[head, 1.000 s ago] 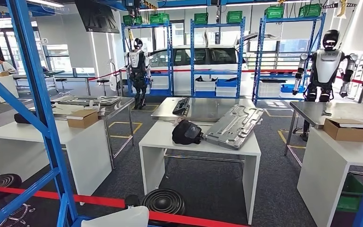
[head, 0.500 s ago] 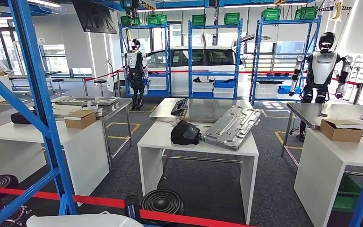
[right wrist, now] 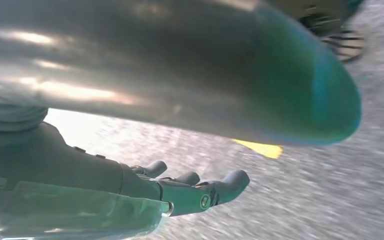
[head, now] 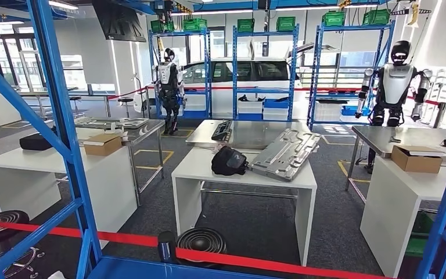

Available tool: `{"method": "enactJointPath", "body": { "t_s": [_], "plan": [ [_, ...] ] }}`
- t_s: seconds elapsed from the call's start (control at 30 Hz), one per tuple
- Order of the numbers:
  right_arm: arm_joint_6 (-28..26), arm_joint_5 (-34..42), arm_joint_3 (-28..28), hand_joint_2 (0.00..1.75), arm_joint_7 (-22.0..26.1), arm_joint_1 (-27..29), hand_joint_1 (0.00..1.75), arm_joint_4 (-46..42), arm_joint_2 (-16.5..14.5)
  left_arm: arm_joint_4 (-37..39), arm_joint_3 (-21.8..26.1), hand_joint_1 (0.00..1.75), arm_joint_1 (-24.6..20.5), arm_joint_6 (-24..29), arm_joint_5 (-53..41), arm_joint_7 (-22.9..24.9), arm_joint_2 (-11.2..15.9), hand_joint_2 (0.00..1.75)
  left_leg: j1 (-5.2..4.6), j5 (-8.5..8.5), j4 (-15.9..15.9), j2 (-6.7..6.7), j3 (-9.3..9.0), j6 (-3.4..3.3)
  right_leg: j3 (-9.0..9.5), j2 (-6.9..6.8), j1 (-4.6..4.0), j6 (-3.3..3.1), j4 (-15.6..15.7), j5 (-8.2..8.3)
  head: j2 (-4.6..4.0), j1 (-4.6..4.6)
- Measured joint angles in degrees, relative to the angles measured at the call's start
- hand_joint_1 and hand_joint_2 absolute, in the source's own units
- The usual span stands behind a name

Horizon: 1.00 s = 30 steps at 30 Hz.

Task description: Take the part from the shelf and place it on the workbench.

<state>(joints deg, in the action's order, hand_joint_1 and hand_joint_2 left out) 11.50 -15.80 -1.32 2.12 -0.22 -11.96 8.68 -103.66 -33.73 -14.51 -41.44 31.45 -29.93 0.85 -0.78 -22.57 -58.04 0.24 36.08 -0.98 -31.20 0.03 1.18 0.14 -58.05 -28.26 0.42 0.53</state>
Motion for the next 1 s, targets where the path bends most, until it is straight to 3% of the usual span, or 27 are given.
{"method": "enactJointPath", "body": {
  "t_s": [0.03,0.1,0.17,0.2,0.23,0.27,0.37,0.4,0.43,0.53,0.6,0.67,0.7,0.73,0.77,0.83,0.87,0.93,1.0],
  "plan": [
    [0.07,0.16,0.34,0.0,-0.79,0.17,0.0,0.23,0.35,0.23,-0.35,1.75,-0.25,0.2,-0.35,-0.41,0.1,1.75,0.07,-0.54,-0.43,-0.05,0.34,0.33,-0.25,-0.03,0.12,-0.42,0.05,0.44,0.0,0.04],
    [0.12,0.44,0.97,0.0,-1.97,0.37,0.0,0.56,0.87,0.61,-0.99,1.75,-0.72,0.4,-0.93,-1.06,0.37,1.75,0.42,-4.49,-4.8,-0.17,2.08,1.08,-1.18,-0.08,0.37,-1.0,0.11,1.5,-0.01,0.17],
    [0.13,0.56,1.42,0.0,-2.43,0.5,0.0,0.78,1.26,0.97,-1.42,1.75,-0.95,0.43,-1.12,-1.3,0.58,1.75,0.82,-9.77,-12.52,-0.23,4.38,1.67,-2.56,-0.08,0.29,-1.16,0.06,2.54,-0.01,0.32],
    [0.13,0.61,1.57,0.0,-2.53,0.53,0.0,0.89,1.38,1.14,-1.6,1.75,-0.98,0.44,-1.15,-1.34,0.69,1.75,0.94,-11.31,-15.38,-0.23,4.86,1.78,-3.25,-0.07,0.24,-1.13,0.04,3.05,-0.01,0.37],
    [0.13,0.63,1.69,0.0,-2.58,0.55,0.0,0.99,1.5,1.25,-1.78,1.75,-1.02,0.44,-1.2,-1.36,0.8,1.75,0.98,-11.83,-16.16,-0.24,4.25,1.77,-3.9,-0.06,0.18,-1.08,0.03,3.56,0.0,0.38],
    [0.13,0.65,1.82,0.0,-2.61,0.56,0.0,1.08,1.59,1.33,-1.97,1.75,-1.12,0.45,-1.22,-1.37,0.89,1.75,0.97,-11.43,-14.5,-0.25,2.32,1.62,-4.55,-0.04,0.11,-1.01,0.03,4.1,0.0,0.4],
    [0.13,0.68,2.17,0.0,-2.66,0.56,0.0,1.25,1.66,1.34,-2.37,1.75,-1.79,0.45,-1.27,-1.4,0.97,1.75,0.56,-8.77,-1.89,-0.31,-6.73,0.43,-5.75,0.05,-0.08,-0.54,0.16,5.65,0.0,0.39],
    [0.13,0.69,2.26,0.0,-2.67,0.56,0.0,1.28,1.67,1.33,-2.45,1.75,-2.01,0.45,-1.26,-1.43,0.97,1.75,0.3,-8.36,0.54,-0.31,-8.18,0.04,-5.88,0.03,-0.06,-0.24,0.28,6.11,0.0,0.42],
    [0.13,0.7,2.33,0.0,-2.68,0.57,0.0,1.31,1.67,1.32,-2.51,1.75,-2.16,0.45,-1.25,-1.45,0.99,1.75,0.02,-8.19,1.43,-0.3,-8.48,-0.26,-5.9,0.0,0.04,0.13,0.47,6.54,0.0,0.38],
    [0.13,0.69,2.42,0.0,-3.11,0.68,0.0,1.5,1.69,1.33,-2.81,1.75,-2.38,0.69,-1.42,-1.55,1.04,1.75,-0.13,-5.99,2.28,-0.14,-7.83,-1.33,-6.13,-0.05,0.22,0.94,0.82,7.19,-0.02,0.39],
    [0.18,0.66,2.46,0.0,-3.65,0.86,0.0,1.61,1.9,1.35,-3.13,1.75,-2.5,1.03,-1.75,-1.7,1.03,1.75,0.13,-3.96,3.15,0.05,-6.8,-2.03,-7.32,-0.04,0.2,0.54,-2.21,3.73,-0.04,0.26],
    [0.43,0.68,2.51,0.0,-3.86,0.95,0.0,1.62,2.27,1.42,-3.54,1.75,-2.55,1.32,-2.23,-1.84,1.06,1.75,0.03,-2.48,3.2,0.11,-5.21,-2.32,-9.13,-0.02,0.23,0.18,-9.12,-1.75,-0.06,0.09],
    [0.71,0.71,2.56,0.0,-3.79,0.97,0.0,1.62,2.45,1.49,-3.8,1.75,-2.55,1.48,-2.45,-1.89,1.1,1.75,0.0,-1.74,3.15,0.14,-4.3,-2.28,-9.7,-0.03,0.26,0.46,-12.63,-3.3,-0.07,0.05],
    [1.07,0.76,2.64,0.0,-3.61,0.98,0.0,1.62,2.63,1.56,-4.1,1.75,-2.56,1.68,-2.58,-1.94,1.19,1.75,-0.01,-1.01,3.07,0.2,-3.36,-2.2,-9.6,-0.03,0.32,1.05,-14.91,-3.62,-0.07,0.01],
    [1.5,0.8,2.73,0.0,-3.36,1.0,0.0,1.62,2.78,1.61,-4.41,1.75,-2.57,1.99,-2.66,-2.01,1.3,1.75,0.03,-0.32,2.96,0.27,-2.34,-2.04,-8.58,-0.04,0.43,1.82,-15.32,-2.9,-0.06,-0.03],
    [2.3,0.9,2.9,0.0,-2.75,1.01,0.0,1.62,3.07,1.63,-5.07,1.75,-2.82,2.9,-2.74,-2.22,1.55,1.75,0.15,0.77,2.28,0.34,-0.43,-1.56,-3.47,-0.07,0.81,3.11,-9.94,-0.88,-0.05,-0.06],
    [2.64,1.01,2.96,0.0,-2.44,0.98,0.0,1.61,3.19,1.58,-5.35,1.75,-3.06,3.36,-2.81,-2.31,1.66,1.75,0.13,1.13,1.68,0.37,0.44,-1.25,-0.3,-0.01,0.83,3.16,-5.48,-1.05,-0.04,-0.12],
    [3.19,1.47,3.21,0.0,-1.74,0.99,0.0,1.6,3.3,1.43,-5.91,1.75,-3.56,4.23,-3.04,-2.39,1.81,1.75,0.0,1.73,0.7,0.41,1.42,-0.63,3.26,0.19,0.69,2.32,0.18,-2.28,-0.04,-0.09],
    [3.49,2.04,3.64,0.0,-1.04,1.17,0.0,1.61,3.31,1.2,-6.44,1.75,-3.9,4.89,-3.15,-2.23,1.96,1.75,0.09,2.46,0.47,0.42,1.65,-0.05,3.06,0.3,0.54,1.11,0.78,-2.36,-0.05,0.05]
  ]
}}
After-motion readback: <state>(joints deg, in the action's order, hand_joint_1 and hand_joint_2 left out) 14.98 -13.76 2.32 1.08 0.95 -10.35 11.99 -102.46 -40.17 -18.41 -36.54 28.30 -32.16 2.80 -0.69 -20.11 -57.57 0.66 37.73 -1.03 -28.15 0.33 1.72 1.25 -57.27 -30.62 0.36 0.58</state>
